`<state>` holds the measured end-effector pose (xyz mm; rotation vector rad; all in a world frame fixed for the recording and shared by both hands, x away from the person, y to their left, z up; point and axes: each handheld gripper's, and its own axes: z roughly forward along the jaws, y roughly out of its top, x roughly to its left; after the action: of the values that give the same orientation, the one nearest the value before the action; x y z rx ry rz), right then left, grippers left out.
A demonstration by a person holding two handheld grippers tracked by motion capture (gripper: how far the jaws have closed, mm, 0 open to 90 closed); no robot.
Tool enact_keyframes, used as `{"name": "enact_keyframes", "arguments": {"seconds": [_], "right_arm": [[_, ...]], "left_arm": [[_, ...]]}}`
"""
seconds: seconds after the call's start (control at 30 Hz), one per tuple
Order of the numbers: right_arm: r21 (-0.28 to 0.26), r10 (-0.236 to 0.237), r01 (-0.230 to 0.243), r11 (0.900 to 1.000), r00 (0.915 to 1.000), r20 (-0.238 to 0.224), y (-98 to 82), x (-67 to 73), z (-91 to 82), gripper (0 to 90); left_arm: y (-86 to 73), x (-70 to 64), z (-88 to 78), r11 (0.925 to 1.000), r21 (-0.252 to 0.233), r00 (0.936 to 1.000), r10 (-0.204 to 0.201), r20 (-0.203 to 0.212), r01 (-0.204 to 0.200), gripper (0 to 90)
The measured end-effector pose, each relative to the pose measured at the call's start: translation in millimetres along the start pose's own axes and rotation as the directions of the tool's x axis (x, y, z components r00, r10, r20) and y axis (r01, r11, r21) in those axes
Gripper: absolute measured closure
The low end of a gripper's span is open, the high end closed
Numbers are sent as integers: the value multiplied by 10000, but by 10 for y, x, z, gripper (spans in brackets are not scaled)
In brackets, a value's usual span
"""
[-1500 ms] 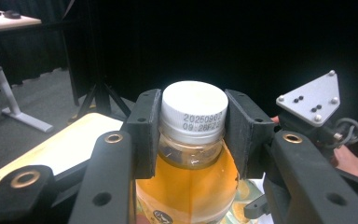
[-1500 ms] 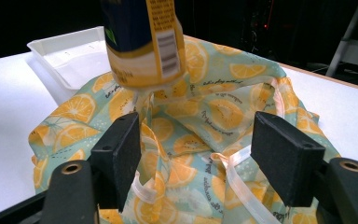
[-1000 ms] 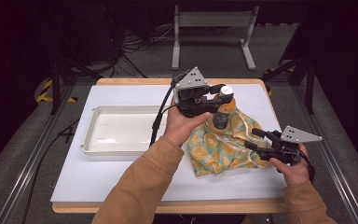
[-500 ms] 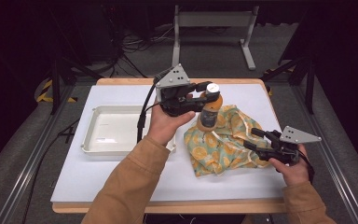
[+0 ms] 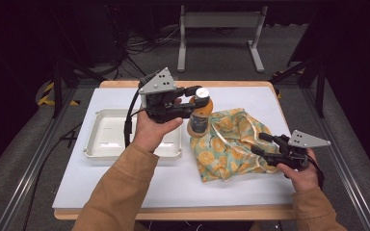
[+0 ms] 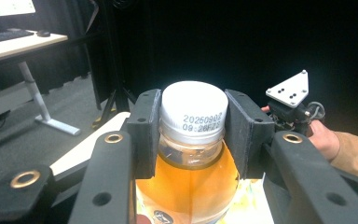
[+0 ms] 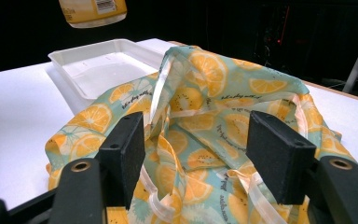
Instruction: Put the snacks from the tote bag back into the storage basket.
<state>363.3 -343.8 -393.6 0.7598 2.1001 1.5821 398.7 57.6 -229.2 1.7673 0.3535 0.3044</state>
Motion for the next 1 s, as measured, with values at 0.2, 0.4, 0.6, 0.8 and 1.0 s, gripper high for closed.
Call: {"name": "enact_keyframes", "arguments": {"seconds": [0.2, 0.4, 0.6, 0.8, 1.0], "right_arm": [[53, 25, -25, 10000, 10000, -42, 2, 12, 10, 381], [72, 73, -72, 9999, 9999, -97, -4, 14, 14, 389], [103, 93, -92, 9999, 9999, -111, -7, 14, 19, 386], [151, 72, -70, 9999, 9999, -150, -10, 19, 24, 408], [204, 65, -63, 9998, 9999, -134, -1, 29, 28, 437]], "left_arm": [[-62, 55, -118, 9999, 85, 9997, -82, -214, 84, 587], [-125, 130, -247, 9994, 113, 9990, -308, -311, 312, 587], [-182, 175, -359, 9994, 223, 9984, -251, -504, 263, 587], [-265, 239, -447, 9988, 263, 9966, -399, -725, 419, 587], [-384, 303, -497, 9983, 370, 9952, -424, -880, 458, 587]]}}
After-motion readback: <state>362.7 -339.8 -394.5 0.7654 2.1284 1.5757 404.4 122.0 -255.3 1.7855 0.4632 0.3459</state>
